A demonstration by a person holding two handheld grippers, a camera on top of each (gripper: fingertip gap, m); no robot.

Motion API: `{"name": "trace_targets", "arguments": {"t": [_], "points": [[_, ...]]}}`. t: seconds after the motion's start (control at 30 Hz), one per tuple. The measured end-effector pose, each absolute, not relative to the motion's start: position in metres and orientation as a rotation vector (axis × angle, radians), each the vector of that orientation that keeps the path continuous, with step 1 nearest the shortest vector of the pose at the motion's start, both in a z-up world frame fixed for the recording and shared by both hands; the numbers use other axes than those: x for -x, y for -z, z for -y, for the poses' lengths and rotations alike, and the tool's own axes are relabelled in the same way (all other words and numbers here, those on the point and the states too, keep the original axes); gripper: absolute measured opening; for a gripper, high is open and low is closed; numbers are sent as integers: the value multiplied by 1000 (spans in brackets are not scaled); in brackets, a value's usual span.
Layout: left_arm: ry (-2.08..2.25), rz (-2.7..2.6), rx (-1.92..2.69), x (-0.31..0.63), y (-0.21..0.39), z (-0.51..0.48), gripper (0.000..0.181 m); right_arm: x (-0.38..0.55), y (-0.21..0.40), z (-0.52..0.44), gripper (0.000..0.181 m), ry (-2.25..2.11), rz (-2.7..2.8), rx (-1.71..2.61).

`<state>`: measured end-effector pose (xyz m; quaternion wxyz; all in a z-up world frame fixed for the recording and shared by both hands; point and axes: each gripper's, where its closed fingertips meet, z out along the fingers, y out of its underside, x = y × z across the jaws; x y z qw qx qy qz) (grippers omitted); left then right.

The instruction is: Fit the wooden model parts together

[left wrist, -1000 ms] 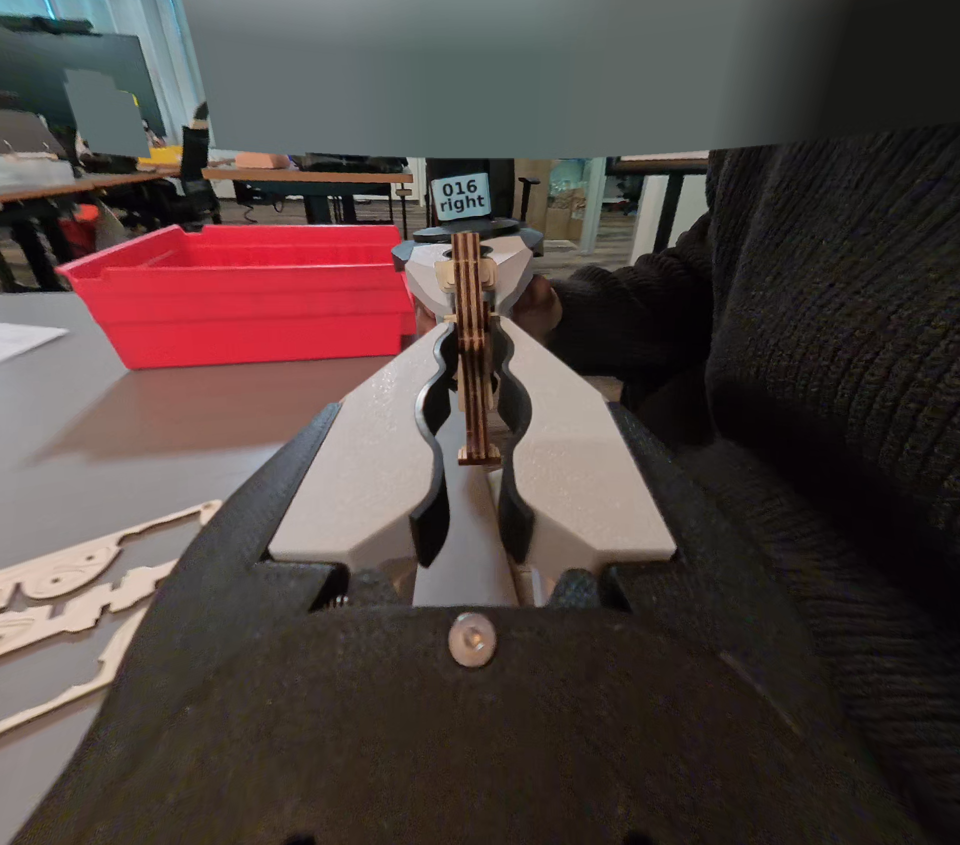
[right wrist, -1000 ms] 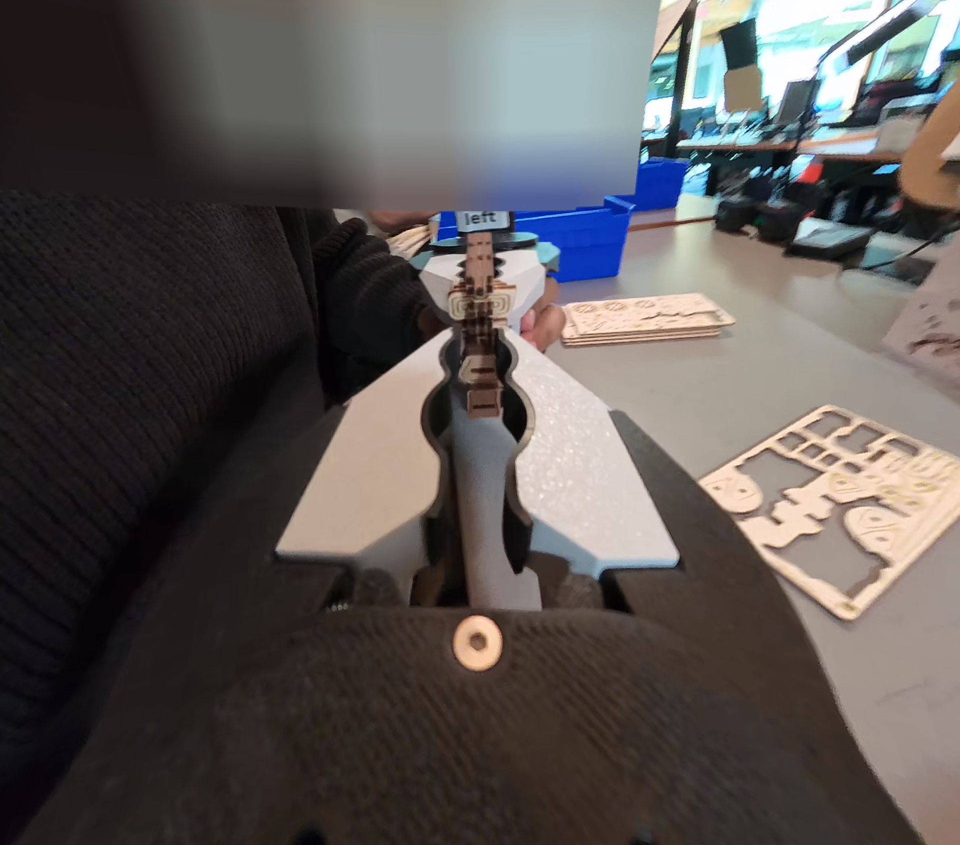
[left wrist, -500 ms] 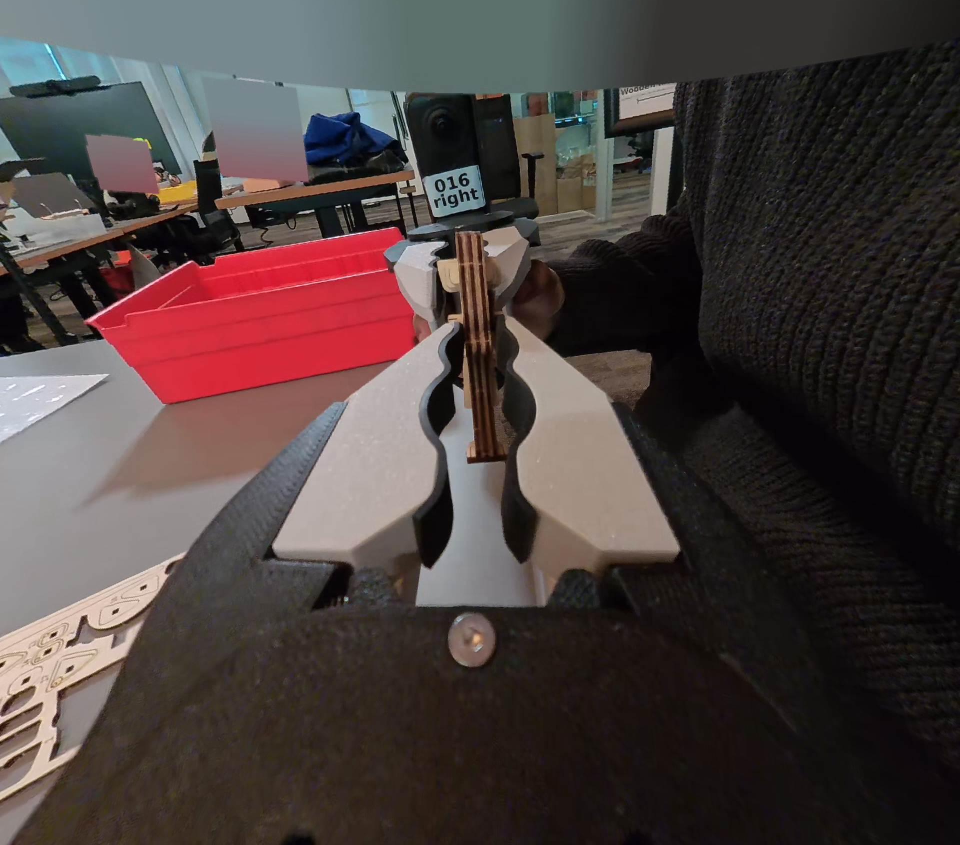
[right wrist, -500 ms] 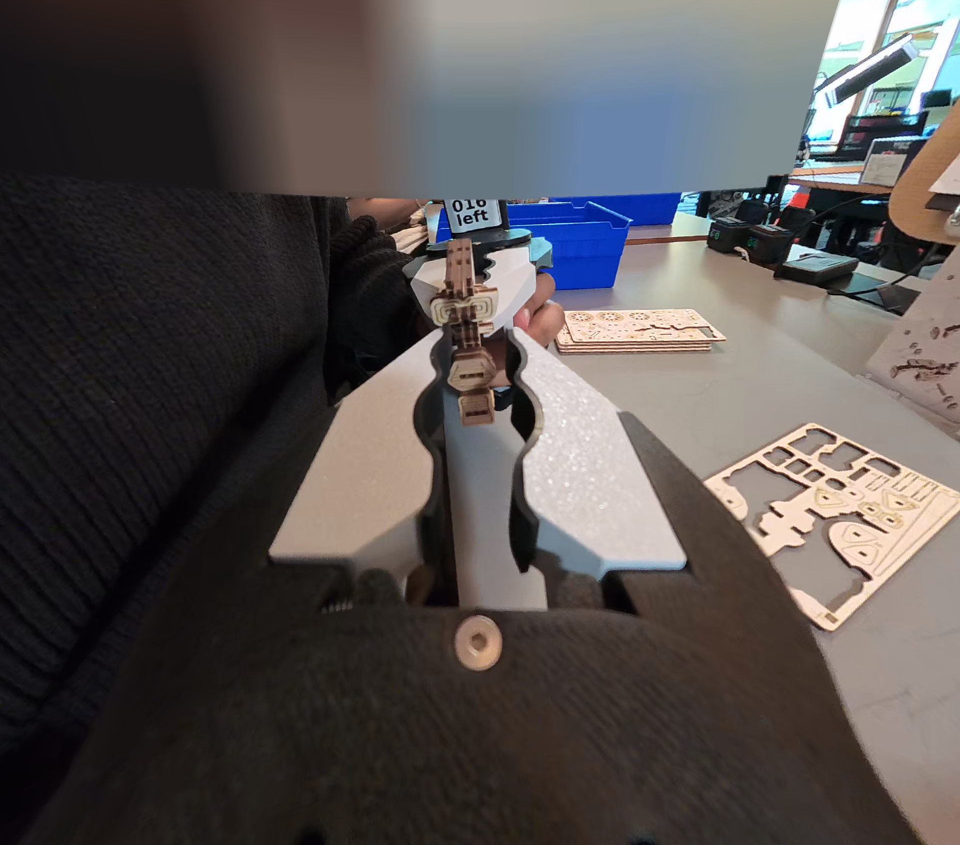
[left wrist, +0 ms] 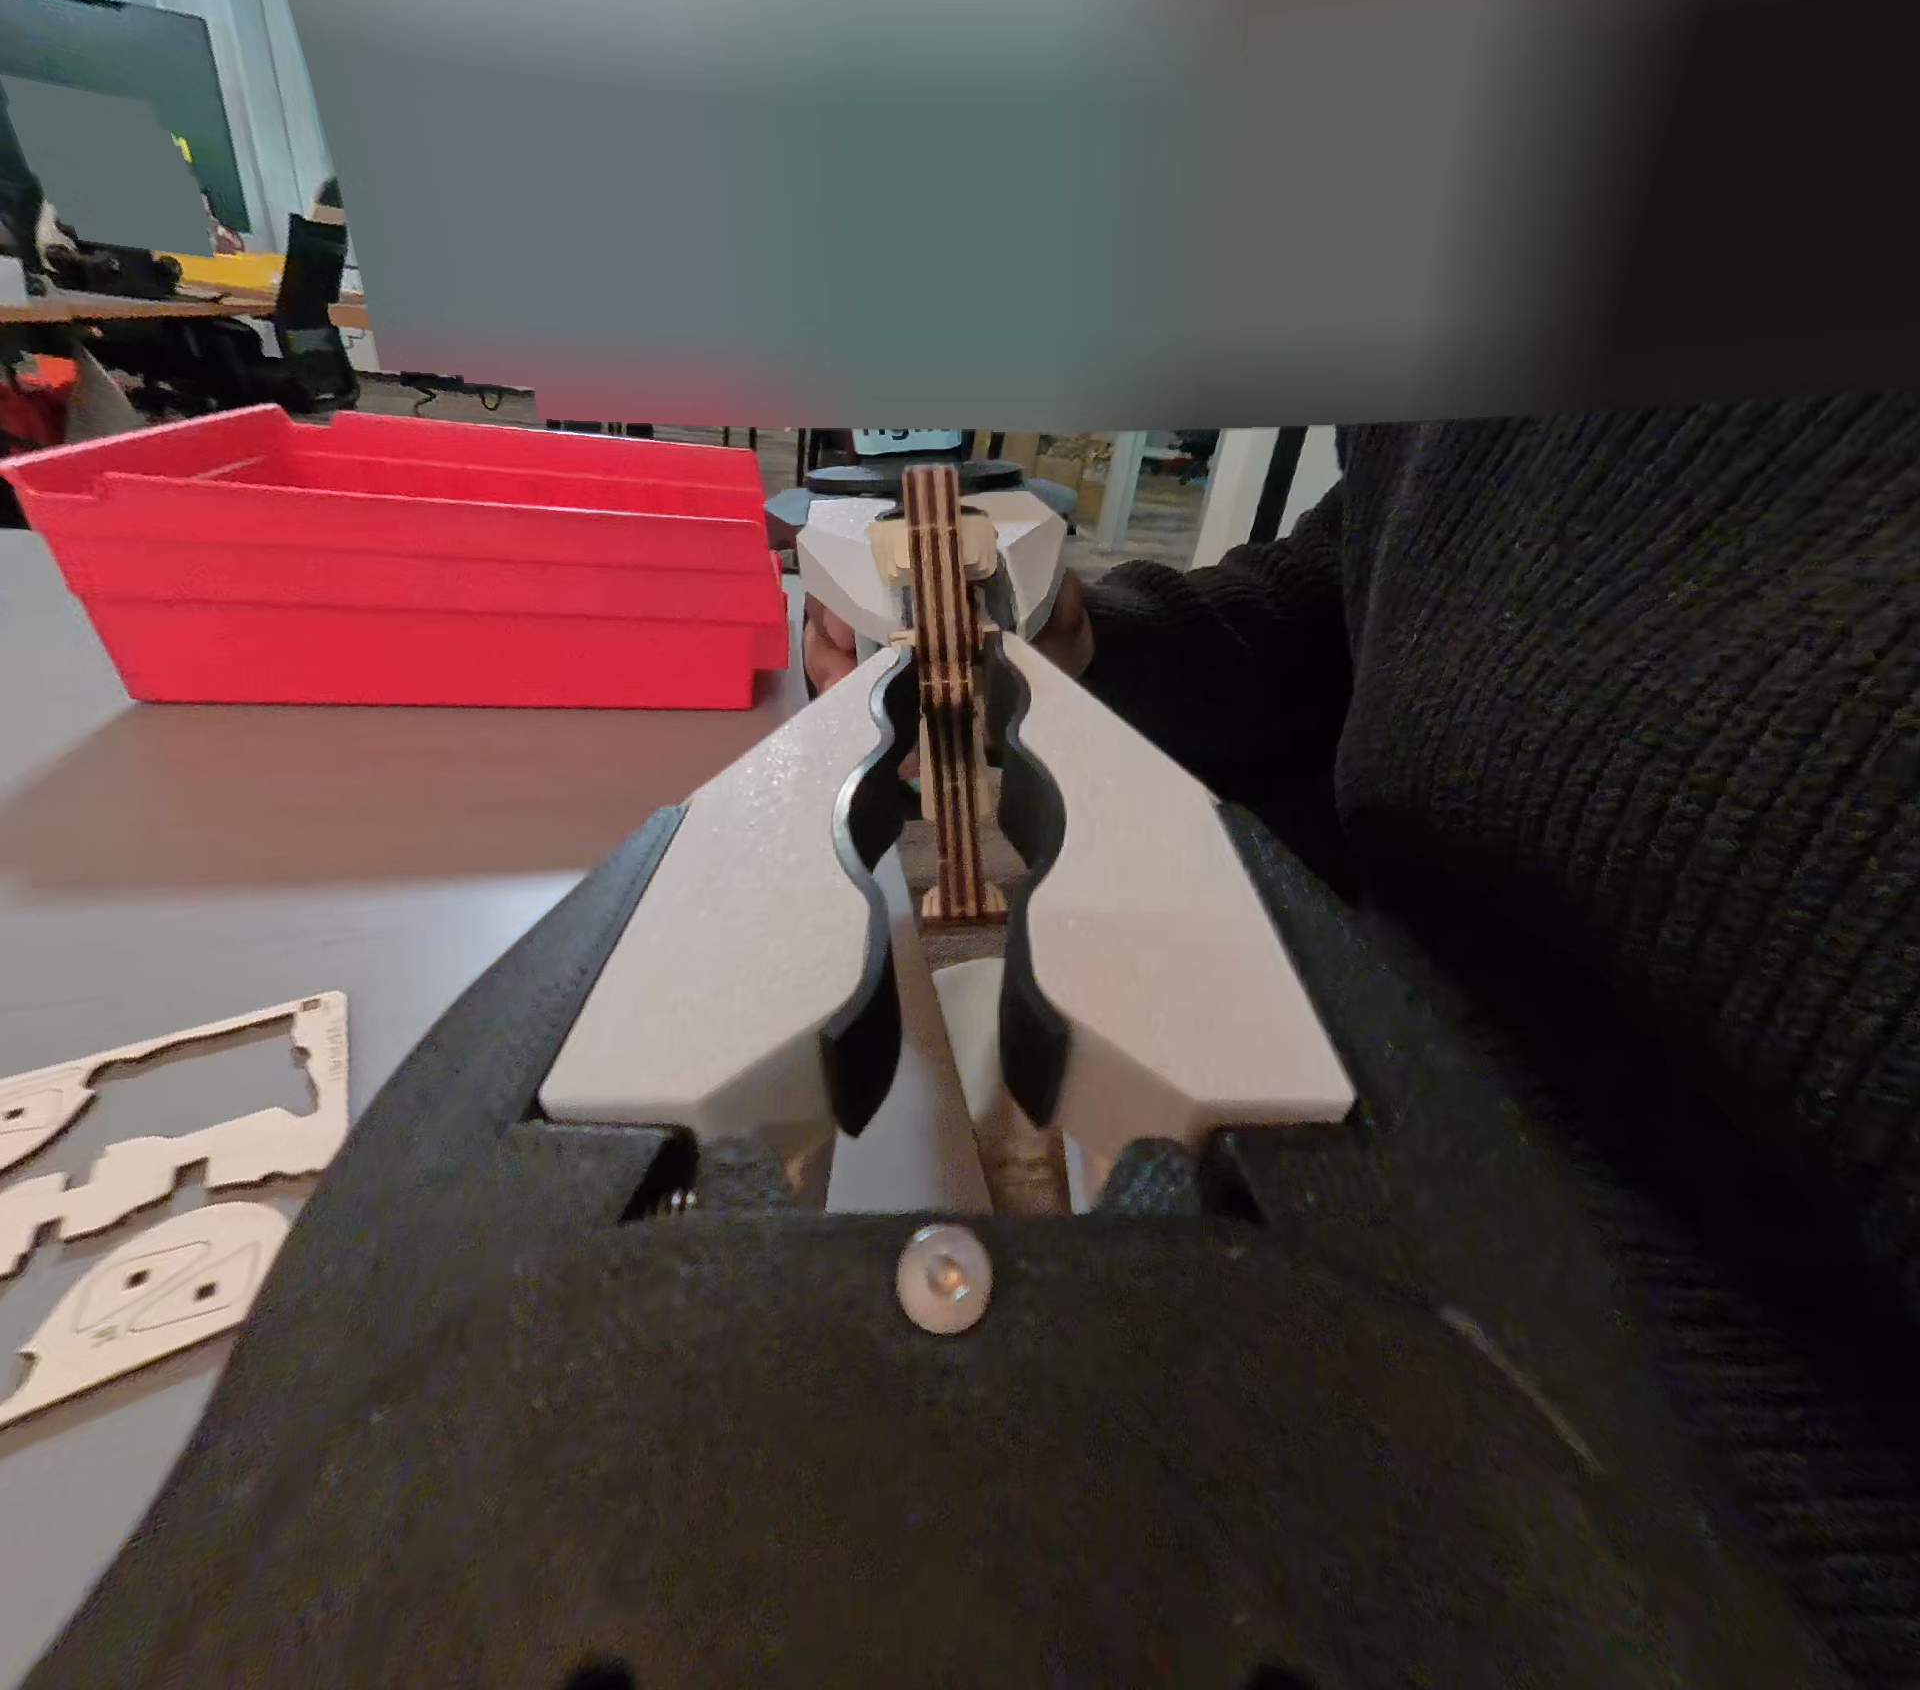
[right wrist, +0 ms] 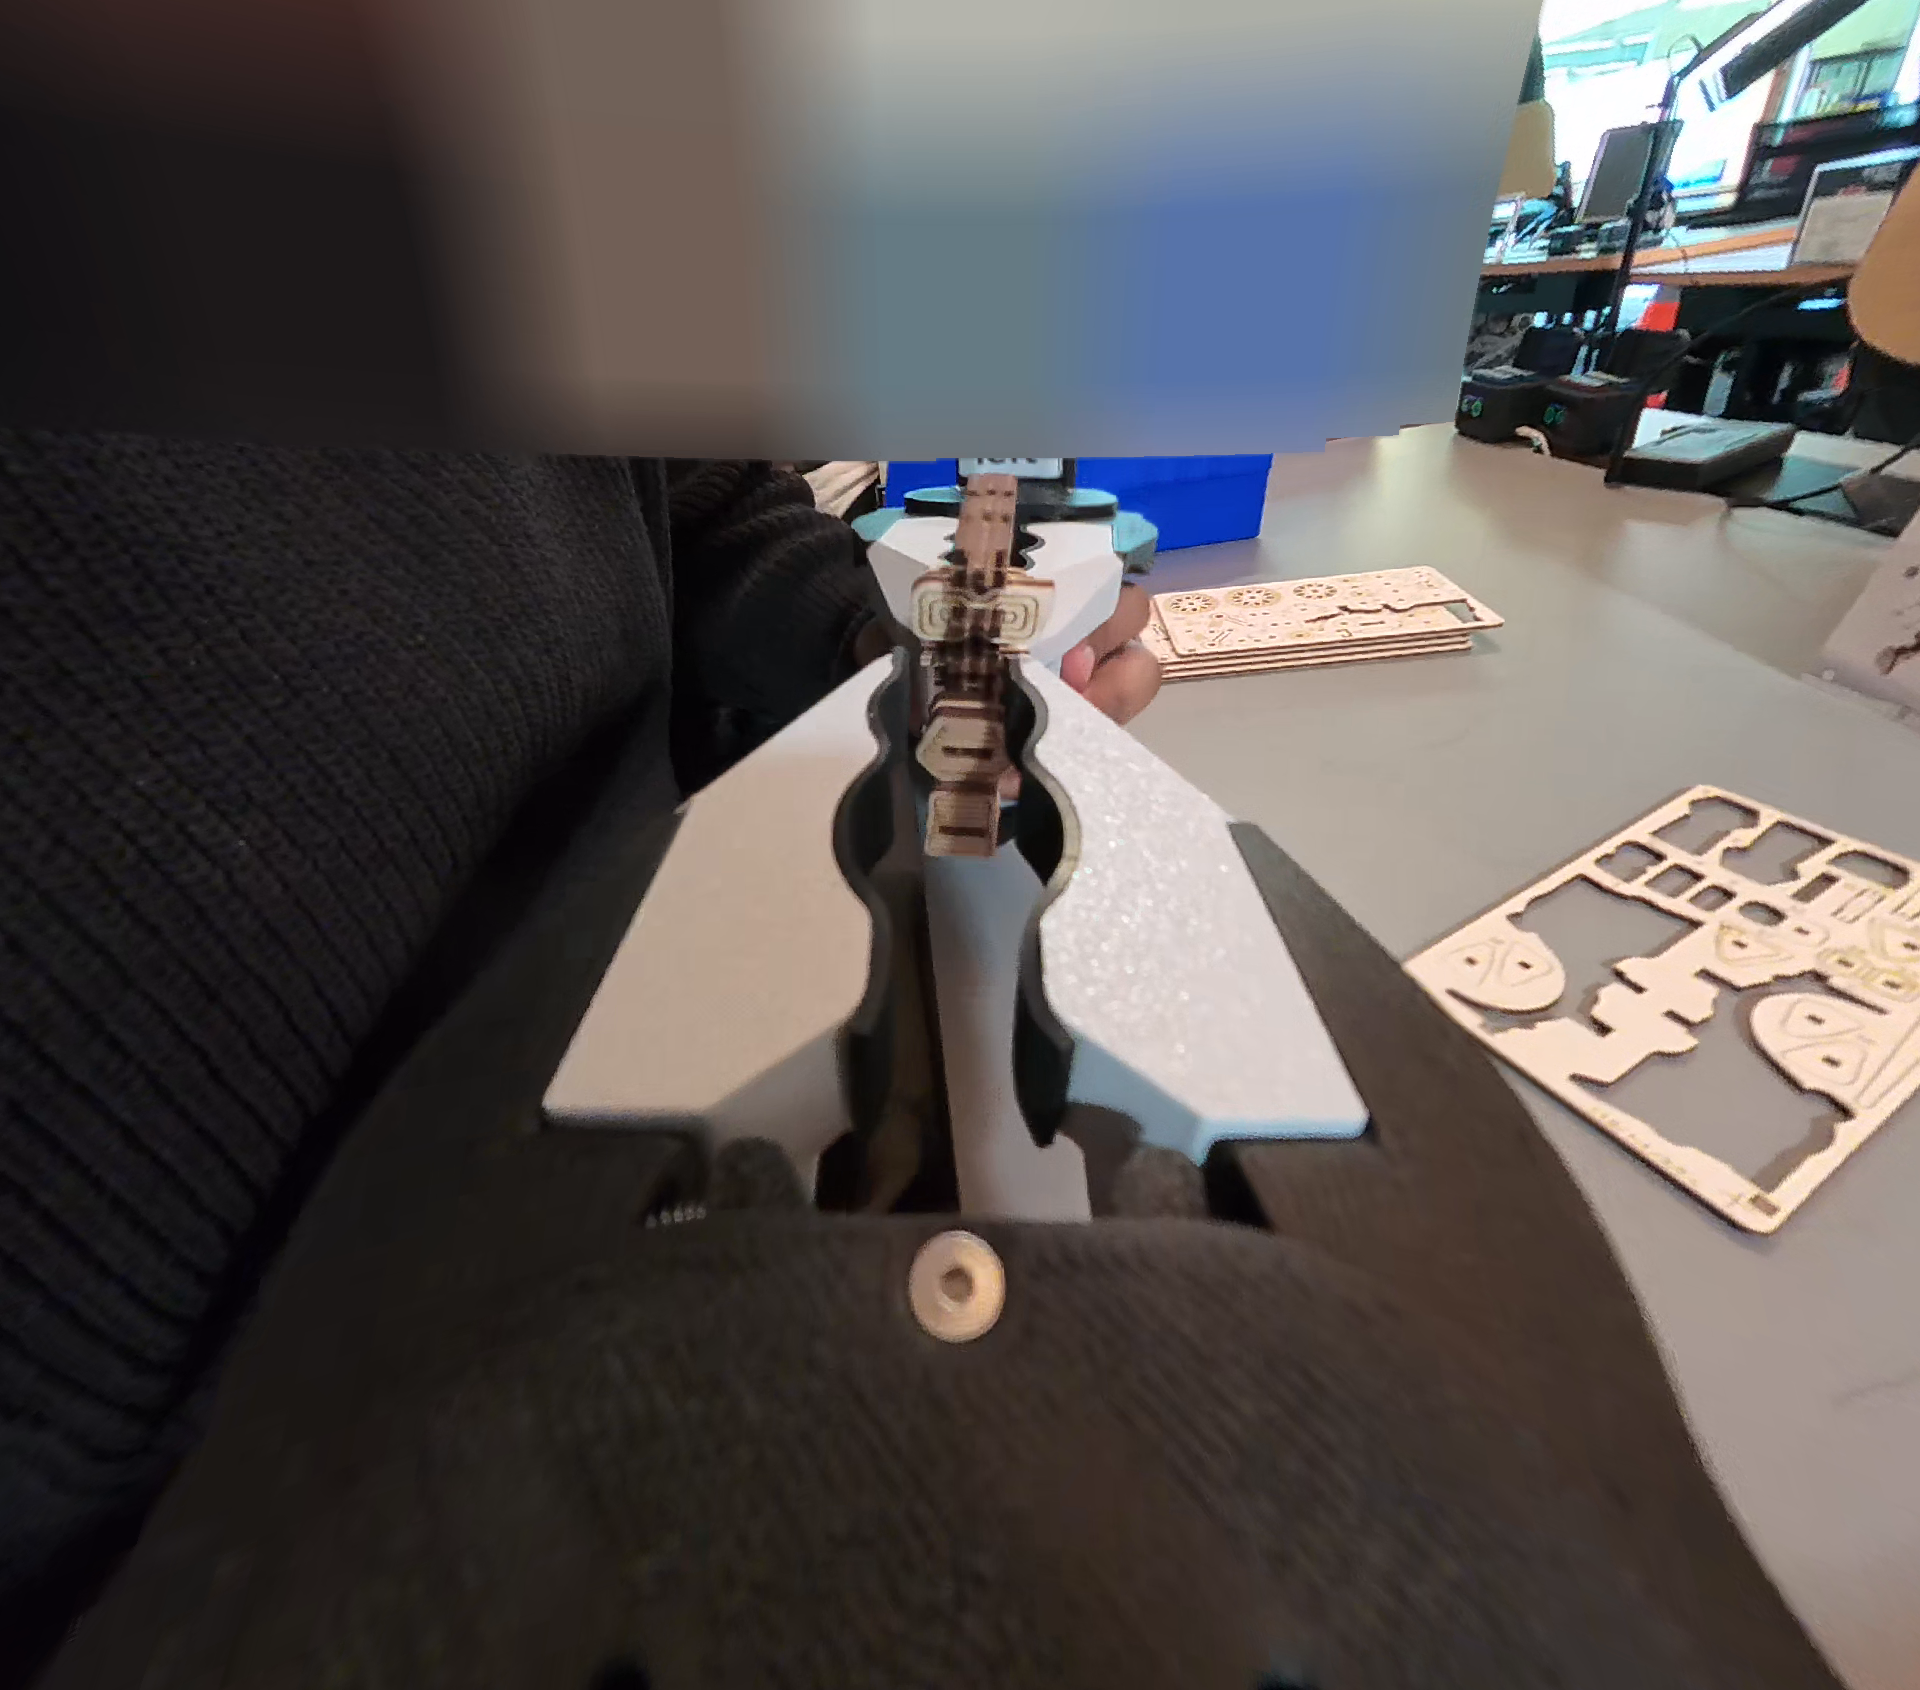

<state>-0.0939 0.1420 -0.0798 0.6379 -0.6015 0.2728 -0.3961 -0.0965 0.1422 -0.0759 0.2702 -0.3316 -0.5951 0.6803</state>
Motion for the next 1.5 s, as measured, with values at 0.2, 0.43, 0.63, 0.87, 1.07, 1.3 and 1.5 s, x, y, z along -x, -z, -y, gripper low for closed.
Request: {"name": "trace_targets", "arguments": {"t": [0.2, 0.43, 0.63, 0.87, 1.07, 1.3, 1.5], "points": [[943, -585, 1374, 93, 79, -143, 11, 98, 76, -145, 11, -1880, 1578, 960], [878, -579, 1364, 94, 76, -143, 19, 97, 74, -143, 11, -1880, 1583, 948], [885, -599, 1375, 91, 75, -141, 31, 92, 72, -135, 11, -1759, 1642, 823], [845, -693, 1378, 87, 79, -134, 30, 87, 76, -128, 11, -1533, 1721, 680], [825, -745, 1378, 84, 82, -131, 22, 87, 82, -128, 11, -1542, 1761, 691], [862, -750, 1393, 83, 85, -130, 19, 87, 87, -128, 10, -1638, 1780, 761], [919, -735, 1390, 81, 85, -128, 17, 86, 86, -127, 11, -1669, 1777, 767]]}}
